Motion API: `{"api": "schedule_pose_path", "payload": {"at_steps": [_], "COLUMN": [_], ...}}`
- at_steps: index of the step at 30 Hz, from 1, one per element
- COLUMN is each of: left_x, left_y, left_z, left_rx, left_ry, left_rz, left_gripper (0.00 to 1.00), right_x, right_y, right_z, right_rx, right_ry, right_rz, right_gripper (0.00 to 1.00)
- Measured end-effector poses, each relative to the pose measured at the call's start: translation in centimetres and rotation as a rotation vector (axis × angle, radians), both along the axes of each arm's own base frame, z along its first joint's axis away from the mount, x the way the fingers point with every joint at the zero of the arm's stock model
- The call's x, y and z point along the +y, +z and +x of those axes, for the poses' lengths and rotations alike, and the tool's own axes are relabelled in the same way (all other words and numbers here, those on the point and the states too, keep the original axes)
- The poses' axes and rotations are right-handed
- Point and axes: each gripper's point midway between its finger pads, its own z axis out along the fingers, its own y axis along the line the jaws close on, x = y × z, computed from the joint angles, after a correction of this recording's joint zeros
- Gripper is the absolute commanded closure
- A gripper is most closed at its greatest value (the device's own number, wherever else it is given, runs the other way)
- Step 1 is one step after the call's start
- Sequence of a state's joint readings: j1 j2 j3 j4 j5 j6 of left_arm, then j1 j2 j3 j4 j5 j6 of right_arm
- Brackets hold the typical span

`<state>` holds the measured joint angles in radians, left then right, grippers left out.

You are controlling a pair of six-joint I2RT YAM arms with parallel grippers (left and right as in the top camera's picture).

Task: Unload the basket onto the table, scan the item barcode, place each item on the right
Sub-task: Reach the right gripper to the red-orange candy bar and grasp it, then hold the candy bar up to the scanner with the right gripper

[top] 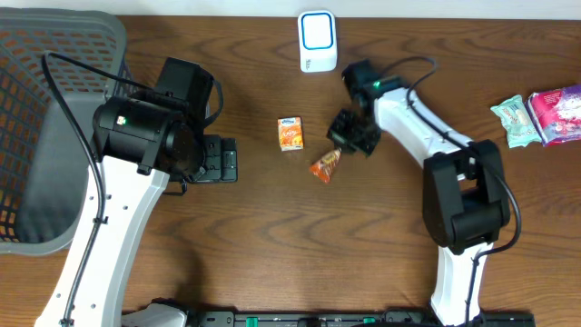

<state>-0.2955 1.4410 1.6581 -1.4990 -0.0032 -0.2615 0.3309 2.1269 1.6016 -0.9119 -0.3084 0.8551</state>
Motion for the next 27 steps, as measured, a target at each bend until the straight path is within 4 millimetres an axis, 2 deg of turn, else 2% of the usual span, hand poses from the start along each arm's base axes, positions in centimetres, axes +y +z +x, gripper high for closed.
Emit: {"api": "schedule_pose_path", "payload": {"at_steps": [2, 4, 7, 11, 15, 20, 24, 27], "left_x": [0.0, 0.0, 0.0, 0.0, 0.0, 0.0, 0.0, 0.0], "left_y": [0.0, 0.0, 0.0, 0.0, 0.0, 0.0, 0.0, 0.0], "left_z": [0.0, 0.0, 0.0, 0.0, 0.0, 0.0, 0.0, 0.0], "left_rx": [0.000, 0.000, 0.000, 0.000, 0.000, 0.000, 0.000, 0.000], "left_ry": [0.000, 0.000, 0.000, 0.000, 0.000, 0.000, 0.000, 0.000], "left_rz": [0.000, 0.000, 0.000, 0.000, 0.000, 0.000, 0.000, 0.000], "left_gripper": [0.02, 0.02, 0.02, 0.02, 0.02, 0.02, 0.02, 0.02], "right_x": [1.1, 2.3, 3.9, 5.6, 5.7, 3.9, 2.9, 3.0], "right_y": [2.1, 4.6, 8.3, 11.0, 10.9, 8.3, 8.3, 11.1], "right_z": [1.2, 1.3, -0.3, -2.4, -2.6, -1.2, 2.4, 6.6], "right_rx": [-0.053, -0.084, -0.069, -0.031, -0.049, -0.094, -0.235, -0.406], "right_ry": [0.076, 0.144, 0.223, 0.289, 0.324, 0.309, 0.278, 0.231], "right_rz": [0.099, 0.223, 0.419, 0.598, 0.597, 0.377, 0.237, 0.186], "right_gripper": [0.99, 0.99, 0.99, 0.99, 0.99, 0.99, 0.99, 0.99]}}
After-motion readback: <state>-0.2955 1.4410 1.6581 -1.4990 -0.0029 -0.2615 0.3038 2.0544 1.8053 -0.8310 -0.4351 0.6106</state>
